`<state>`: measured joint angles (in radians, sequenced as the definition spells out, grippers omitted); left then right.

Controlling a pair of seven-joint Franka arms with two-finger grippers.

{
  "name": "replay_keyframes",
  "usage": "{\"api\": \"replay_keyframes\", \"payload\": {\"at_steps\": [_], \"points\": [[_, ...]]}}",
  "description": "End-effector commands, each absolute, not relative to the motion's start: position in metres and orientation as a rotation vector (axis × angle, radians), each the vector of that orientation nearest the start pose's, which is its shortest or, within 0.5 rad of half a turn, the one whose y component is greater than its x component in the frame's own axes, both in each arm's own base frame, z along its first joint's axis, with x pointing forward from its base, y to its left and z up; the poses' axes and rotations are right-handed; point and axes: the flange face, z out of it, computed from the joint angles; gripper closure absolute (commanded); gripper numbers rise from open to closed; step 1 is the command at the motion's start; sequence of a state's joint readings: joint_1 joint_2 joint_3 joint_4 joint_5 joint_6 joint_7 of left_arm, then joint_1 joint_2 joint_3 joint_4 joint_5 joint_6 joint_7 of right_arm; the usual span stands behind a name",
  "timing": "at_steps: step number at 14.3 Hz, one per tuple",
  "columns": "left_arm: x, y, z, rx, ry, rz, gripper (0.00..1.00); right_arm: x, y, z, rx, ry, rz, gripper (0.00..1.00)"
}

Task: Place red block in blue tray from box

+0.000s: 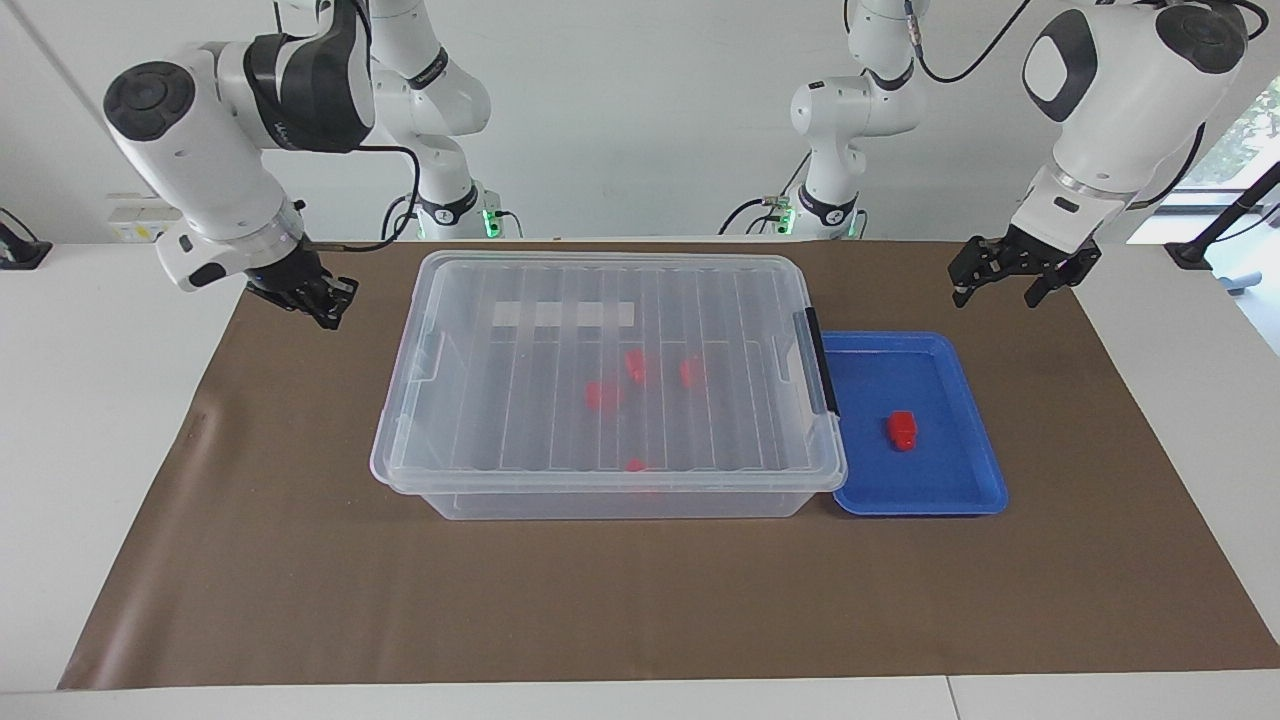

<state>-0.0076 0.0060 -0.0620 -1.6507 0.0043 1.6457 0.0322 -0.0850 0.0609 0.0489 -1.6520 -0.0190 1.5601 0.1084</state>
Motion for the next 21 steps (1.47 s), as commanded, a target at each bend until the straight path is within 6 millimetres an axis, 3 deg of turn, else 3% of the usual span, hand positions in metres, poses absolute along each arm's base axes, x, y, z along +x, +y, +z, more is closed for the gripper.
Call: {"api": "replay_keyframes", "payload": {"at_steps": [1, 3, 5, 8, 21], "points": [[0.554, -0.037, 0.594, -3.146, 0.154, 0.032, 0.00, 0.560, -0.038, 0.584, -3.137, 0.116, 0.239, 0.00], [0.554, -0.036, 0.594, -3.146, 0.151, 0.032, 0.00, 0.554, -0.053, 0.603, -3.133, 0.126, 0.249, 0.00], [0.554, -0.036, 0.594, -3.146, 0.151, 0.032, 0.00, 0.555, -0.050, 0.615, -3.140, 0.125, 0.214, 0.00], [0.554, -0.036, 0.594, -3.146, 0.151, 0.032, 0.00, 0.555, -0.061, 0.607, -3.140, 0.151, 0.184, 0.00], [0.554, -0.036, 0.594, -3.146, 0.151, 0.032, 0.00, 0.553, -0.062, 0.599, -3.137, 0.148, 0.201, 0.00]]}}
